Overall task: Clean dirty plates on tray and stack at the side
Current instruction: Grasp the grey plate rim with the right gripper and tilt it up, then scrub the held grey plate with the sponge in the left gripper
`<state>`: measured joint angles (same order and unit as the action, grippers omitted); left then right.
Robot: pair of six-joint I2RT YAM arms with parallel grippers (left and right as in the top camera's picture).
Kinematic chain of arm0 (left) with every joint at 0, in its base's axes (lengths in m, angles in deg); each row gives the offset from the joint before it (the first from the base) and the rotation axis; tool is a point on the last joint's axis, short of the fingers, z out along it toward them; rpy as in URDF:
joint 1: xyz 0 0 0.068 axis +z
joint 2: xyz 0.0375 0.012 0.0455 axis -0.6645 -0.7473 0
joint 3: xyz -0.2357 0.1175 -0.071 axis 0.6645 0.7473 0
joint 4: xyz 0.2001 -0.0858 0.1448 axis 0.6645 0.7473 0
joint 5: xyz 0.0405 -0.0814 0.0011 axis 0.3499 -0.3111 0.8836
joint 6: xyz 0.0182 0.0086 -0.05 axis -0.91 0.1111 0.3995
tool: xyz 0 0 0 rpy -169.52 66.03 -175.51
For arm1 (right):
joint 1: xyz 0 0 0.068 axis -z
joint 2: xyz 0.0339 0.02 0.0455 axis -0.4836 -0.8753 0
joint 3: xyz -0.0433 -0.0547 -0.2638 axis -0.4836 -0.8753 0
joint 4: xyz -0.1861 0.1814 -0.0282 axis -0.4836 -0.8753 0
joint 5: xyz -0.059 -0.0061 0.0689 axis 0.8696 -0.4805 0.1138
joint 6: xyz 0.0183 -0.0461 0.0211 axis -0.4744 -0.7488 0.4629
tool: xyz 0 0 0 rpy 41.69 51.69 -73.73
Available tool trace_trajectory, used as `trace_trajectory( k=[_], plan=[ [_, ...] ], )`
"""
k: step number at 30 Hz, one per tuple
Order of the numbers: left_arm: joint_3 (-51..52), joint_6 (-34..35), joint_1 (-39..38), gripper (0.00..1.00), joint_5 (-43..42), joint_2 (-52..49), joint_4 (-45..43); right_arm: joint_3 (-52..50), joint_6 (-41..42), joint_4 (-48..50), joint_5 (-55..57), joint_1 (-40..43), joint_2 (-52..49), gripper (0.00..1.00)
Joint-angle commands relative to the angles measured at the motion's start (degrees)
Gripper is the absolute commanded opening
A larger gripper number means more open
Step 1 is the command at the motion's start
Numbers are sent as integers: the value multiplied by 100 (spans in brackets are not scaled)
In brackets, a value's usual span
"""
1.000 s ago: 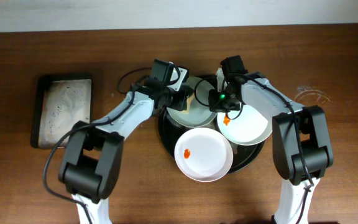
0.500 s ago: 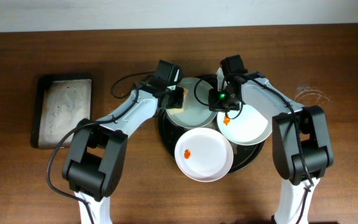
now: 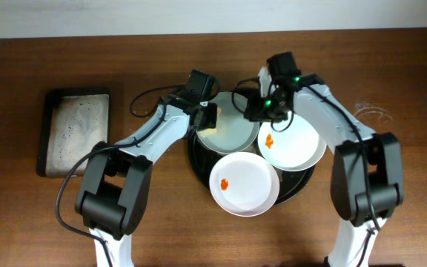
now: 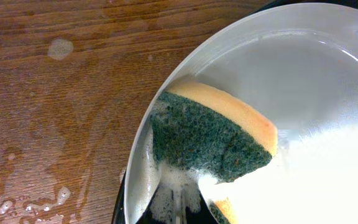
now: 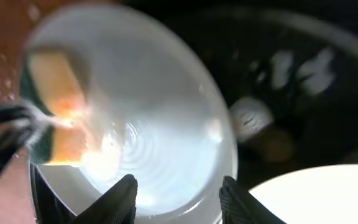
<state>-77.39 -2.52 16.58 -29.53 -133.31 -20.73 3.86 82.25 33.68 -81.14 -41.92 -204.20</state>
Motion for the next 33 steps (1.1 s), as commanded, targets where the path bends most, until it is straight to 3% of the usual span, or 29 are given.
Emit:
trace_trajectory(
  k=[1, 6, 17, 20, 22, 26, 33],
  plan=[
    [9, -92, 66, 0, 282, -236, 33, 72, -188, -37, 549, 103, 181, 45],
    [9, -92, 66, 0, 282, -236, 28, -33, -188, -28, 813, 94, -68, 36],
    [9, -92, 66, 0, 227, -236, -101, -33, -518, 205, -72, 20, -752, 33],
    [9, -90, 66, 0, 166, -236, -138, -33, -529, 308, -361, 15, -874, 25],
    [9, -92, 66, 0, 20, -236, -170, -26, -529, 299, -358, 35, -844, 4],
    [9, -92, 55, 0, -328, -236, -227, -24, -527, 258, -313, 111, -466, 4],
    [7, -96, -85, 0, -704, -234, -350, -15, -332, -278, 1121, 101, 442, 4]
  ],
)
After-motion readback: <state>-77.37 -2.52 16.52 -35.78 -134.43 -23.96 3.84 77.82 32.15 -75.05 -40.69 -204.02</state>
